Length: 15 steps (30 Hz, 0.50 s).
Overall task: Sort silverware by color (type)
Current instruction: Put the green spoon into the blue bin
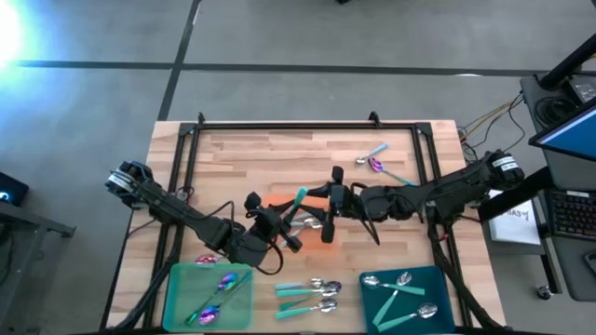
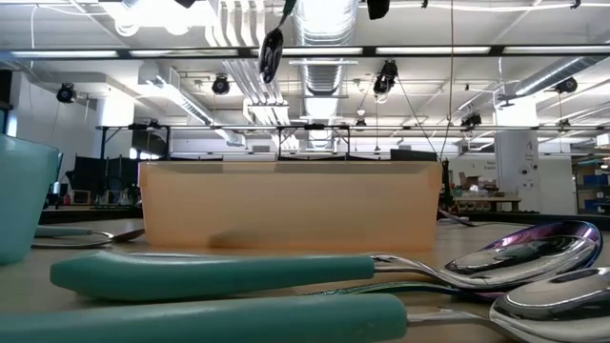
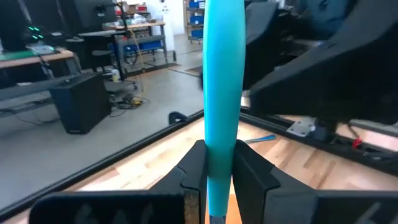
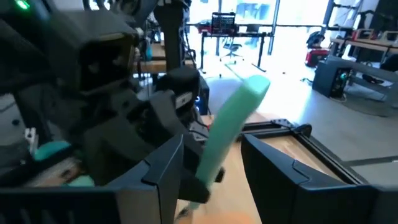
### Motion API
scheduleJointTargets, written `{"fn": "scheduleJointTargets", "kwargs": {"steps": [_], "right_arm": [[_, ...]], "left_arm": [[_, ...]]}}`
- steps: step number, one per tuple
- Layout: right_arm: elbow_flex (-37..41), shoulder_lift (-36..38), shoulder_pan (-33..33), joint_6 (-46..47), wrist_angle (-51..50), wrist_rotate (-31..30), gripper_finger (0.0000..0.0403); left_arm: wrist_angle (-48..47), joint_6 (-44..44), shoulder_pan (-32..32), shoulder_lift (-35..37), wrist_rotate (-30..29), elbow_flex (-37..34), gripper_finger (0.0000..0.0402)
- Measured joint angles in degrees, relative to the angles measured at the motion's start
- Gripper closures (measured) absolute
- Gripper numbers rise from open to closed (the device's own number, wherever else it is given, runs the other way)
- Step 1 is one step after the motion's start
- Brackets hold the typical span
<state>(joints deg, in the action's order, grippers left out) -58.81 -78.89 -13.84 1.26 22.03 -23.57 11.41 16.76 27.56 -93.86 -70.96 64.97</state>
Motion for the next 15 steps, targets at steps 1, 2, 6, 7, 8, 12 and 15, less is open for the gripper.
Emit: {"fn": "scheduleJointTargets", "kwargs": {"steps": [1, 2, 6, 7, 8, 12, 15], "right_arm": [[0.0, 0.0, 0.1, 0.0, 0.3, 0.0, 0.0252], [0.0, -0.4, 0.2, 0.0, 1.0, 0.0, 0.0254], [0.0, -1.1, 0.6, -0.7, 2.1, 1.0, 0.0265], [0.0, -1.4, 0.6, -0.9, 2.7, 1.1, 0.027], [0.0, -1.5, 0.7, -0.9, 3.0, 1.1, 0.0276], [0.0, -1.5, 1.4, -0.8, 3.2, 1.4, 0.0324], [0.0, -1.5, 1.9, -1.7, 3.4, 1.5, 0.0359]], "left_arm": [[0.4, 0.2, 0.0, 0.0, 0.9, 0.0, 0.0369], [1.1, 0.2, -0.1, 0.0, 1.8, 0.0, 0.0369], [2.5, -1.1, -0.2, 0.0, 0.9, 0.0, 0.0369], [2.7, -1.9, -0.2, 0.0, 0.8, 0.0, 0.0369], [3.2, -2.3, -0.2, 0.0, 0.8, 0.0, 0.0369], [4.4, -2.7, -0.5, -0.3, 1.6, 0.0, 0.0369], [5.6, -3.0, -0.7, -0.9, 1.2, 0.0, 0.0369]]}}
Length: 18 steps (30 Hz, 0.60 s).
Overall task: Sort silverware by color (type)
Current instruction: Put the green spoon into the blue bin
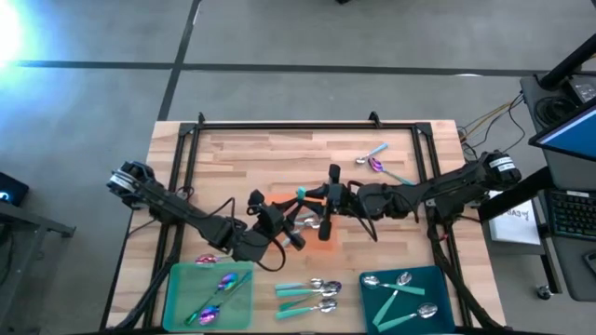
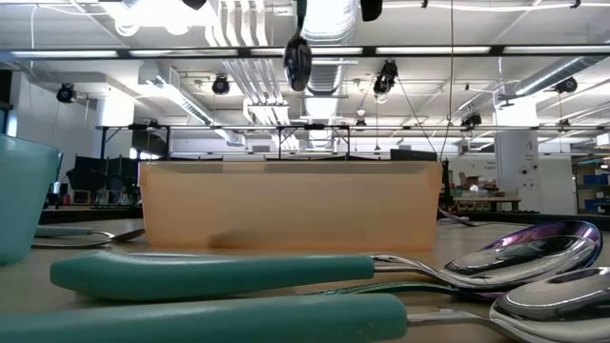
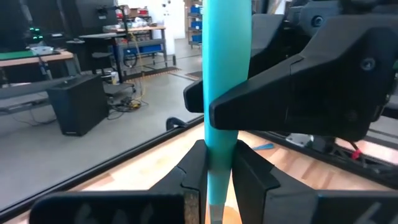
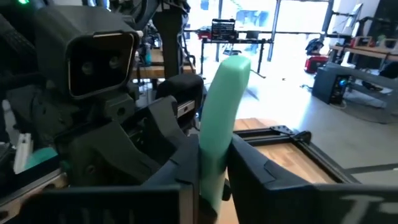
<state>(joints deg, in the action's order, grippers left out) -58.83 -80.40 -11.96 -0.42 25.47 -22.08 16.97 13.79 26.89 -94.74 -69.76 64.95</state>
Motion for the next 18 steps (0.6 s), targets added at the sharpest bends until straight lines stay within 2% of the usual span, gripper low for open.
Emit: {"fn": "scheduleJointTargets", "kwargs": {"steps": [4, 9, 15, 18], "right_arm": [[0.0, 0.0, 0.3, -1.0, 0.2, 0.4, 0.0359], [0.0, 0.5, 0.4, -2.9, -1.5, -0.3, 0.0365], [0.0, 5.2, 0.7, -1.6, -12.1, -1.2, 0.0365], [0.0, 9.5, 0.7, 3.4, -22.3, 2.5, 0.0365]], "left_arm": [[0.8, 0.2, 0.0, -0.4, -0.2, 0.0, 0.0352], [0.6, -0.6, 0.0, -0.3, 1.0, 0.0, 0.0291], [-0.6, -6.5, 0.7, 1.4, 1.2, 0.0, 0.0234], [-5.0, -6.3, 1.2, 3.0, 1.2, 0.0, 0.0224]]}}
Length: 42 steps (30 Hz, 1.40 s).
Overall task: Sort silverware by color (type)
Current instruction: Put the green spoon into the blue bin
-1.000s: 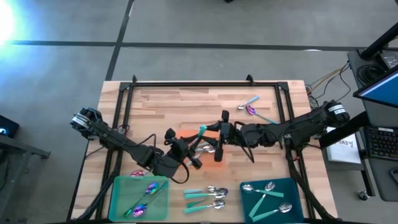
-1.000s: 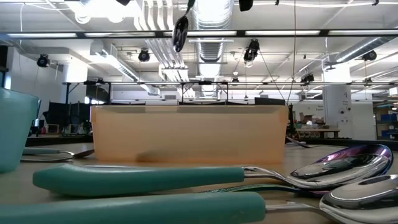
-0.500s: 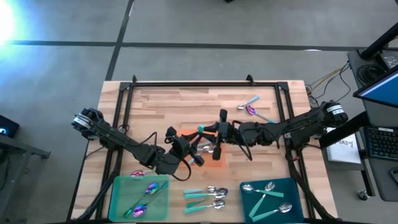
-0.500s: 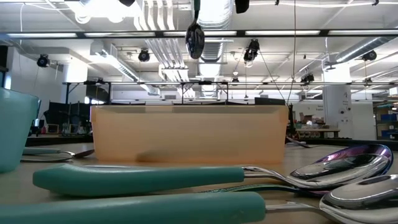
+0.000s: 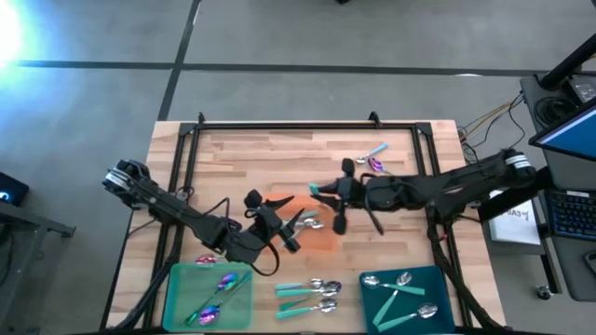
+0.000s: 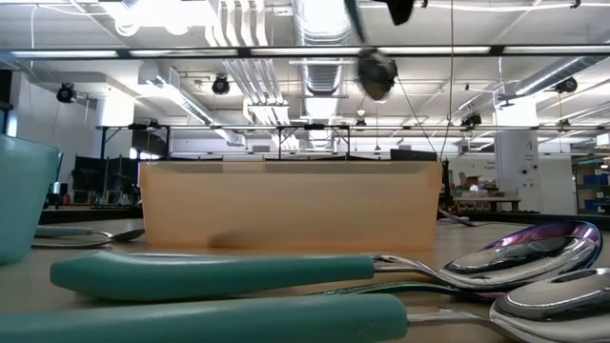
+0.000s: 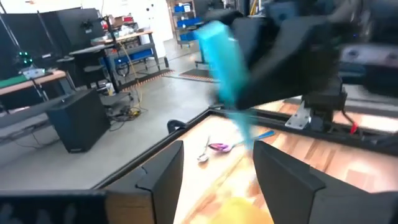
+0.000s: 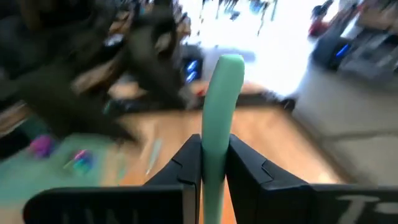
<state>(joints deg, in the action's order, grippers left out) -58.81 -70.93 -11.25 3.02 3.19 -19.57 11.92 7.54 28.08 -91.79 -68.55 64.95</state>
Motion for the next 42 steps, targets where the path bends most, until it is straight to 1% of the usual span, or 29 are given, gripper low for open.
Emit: {"fn": "scheduleJointTargets", "kwargs": {"steps": [4, 7, 11, 14, 17, 22, 25, 30, 33, 38, 40, 42], "right_arm": [[0.0, 5.3, -0.2, 12.0, -14.5, 11.2, 0.0365], [0.0, 7.9, -1.3, 20.2, -21.9, 18.7, 0.0365], [0.0, 9.2, -4.2, 28.7, -30.3, 24.5, 0.0365], [0.0, 9.1, -6.7, 33.7, -36.3, 26.9, 0.0365], [0.2, 8.7, -9.5, 37.1, -40.5, 29.1, 0.0365], [2.7, 7.3, -14.3, 44.5, -40.7, 32.5, 0.0365], [4.3, 6.7, -16.4, 49.2, -39.9, 36.3, 0.0365], [6.5, 4.5, -18.6, 54.4, -39.8, 42.4, 0.0365], [6.9, 2.2, -19.2, 55.0, -39.3, 45.4, 0.0365], [7.0, -0.9, -19.3, 55.0, -39.8, 46.3, 0.0362], [6.9, -1.3, -19.3, 55.0, -39.9, 46.6, 0.0338], [6.8, -1.2, -19.3, 55.0, -40.2, 46.8, 0.0302]], "left_arm": [[-8.6, 4.7, 0.3, 2.3, -0.3, 0.0, 0.0225], [-15.2, 9.9, 0.3, 3.5, 0.8, 0.0, 0.0231], [-22.6, 16.0, -0.2, 3.9, 3.4, 0.0, 0.0238], [-26.1, 19.7, -0.9, 3.9, 5.4, 0.0, 0.024], [-28.4, 21.3, -1.4, 3.9, 7.5, 0.0, 0.024], [-30.2, 22.0, -2.0, 4.1, 8.8, 0.0, 0.024], [-30.8, 22.0, -2.0, 4.5, 9.3, 0.0, 0.024], [-31.7, 22.0, -2.3, 4.9, 9.3, 0.0, 0.024], [-32.5, 22.0, -2.4, 5.1, 9.3, 0.0, 0.024], [-33.2, 22.0, -2.4, 5.3, 9.3, 0.0, 0.024], [-33.4, 22.0, -2.4, 5.3, 9.3, 0.0, 0.024], [-33.5, 22.0, -2.4, 5.3, 9.3, 0.0, 0.024]]}}
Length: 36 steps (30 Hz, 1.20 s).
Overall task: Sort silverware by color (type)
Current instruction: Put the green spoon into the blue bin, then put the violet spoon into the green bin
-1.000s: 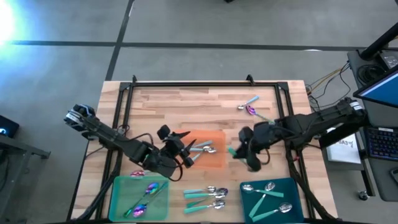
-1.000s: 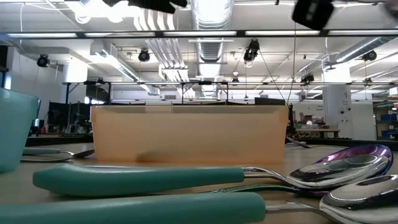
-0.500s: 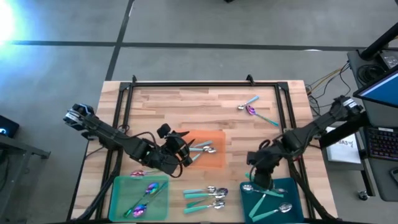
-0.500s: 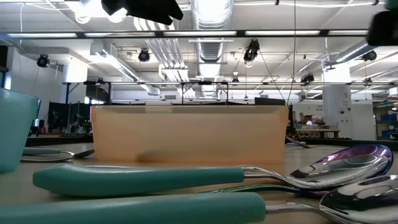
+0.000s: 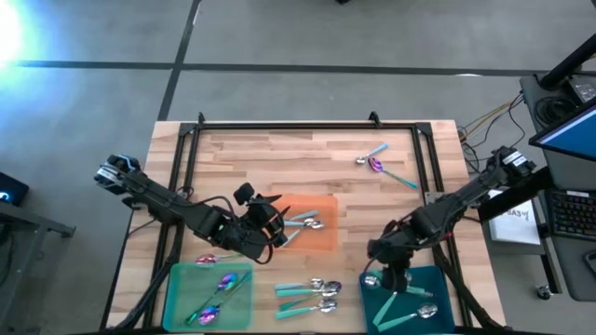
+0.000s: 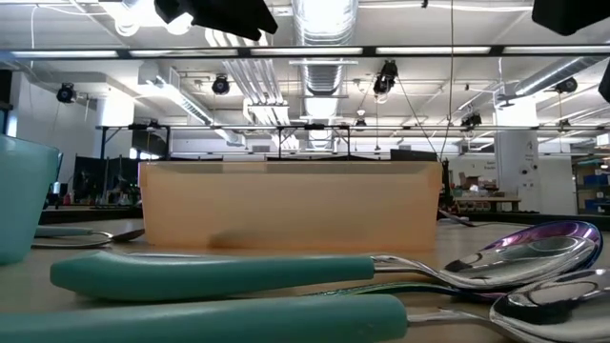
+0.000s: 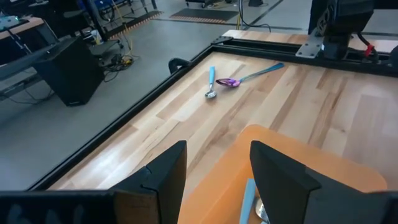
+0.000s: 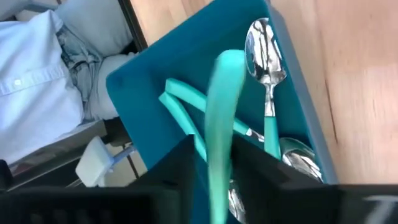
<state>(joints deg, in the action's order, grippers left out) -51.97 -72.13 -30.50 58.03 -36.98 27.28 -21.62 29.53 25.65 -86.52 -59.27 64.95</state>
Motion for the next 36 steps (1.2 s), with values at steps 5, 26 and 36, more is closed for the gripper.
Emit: {"fn": "scheduleJointTargets", "kwargs": {"steps": [5, 26, 36], "right_arm": [[-0.4, 1.6, 0.0, -0.1, -0.1, 1.5, 0.0238], [0.0, 3.5, 29.5, -26.0, -31.8, -21.9, 0.0244], [4.4, 3.5, 60.5, -44.9, -28.8, -21.9, 0.0247]], "left_arm": [[-0.5, 0.0, 0.0, 0.0, 0.0, 0.0, 0.024], [-1.4, 0.0, -0.3, 0.0, -0.1, 0.0, 0.024], [-2.6, -0.5, -1.1, 0.2, -0.1, 0.0, 0.024]]}}
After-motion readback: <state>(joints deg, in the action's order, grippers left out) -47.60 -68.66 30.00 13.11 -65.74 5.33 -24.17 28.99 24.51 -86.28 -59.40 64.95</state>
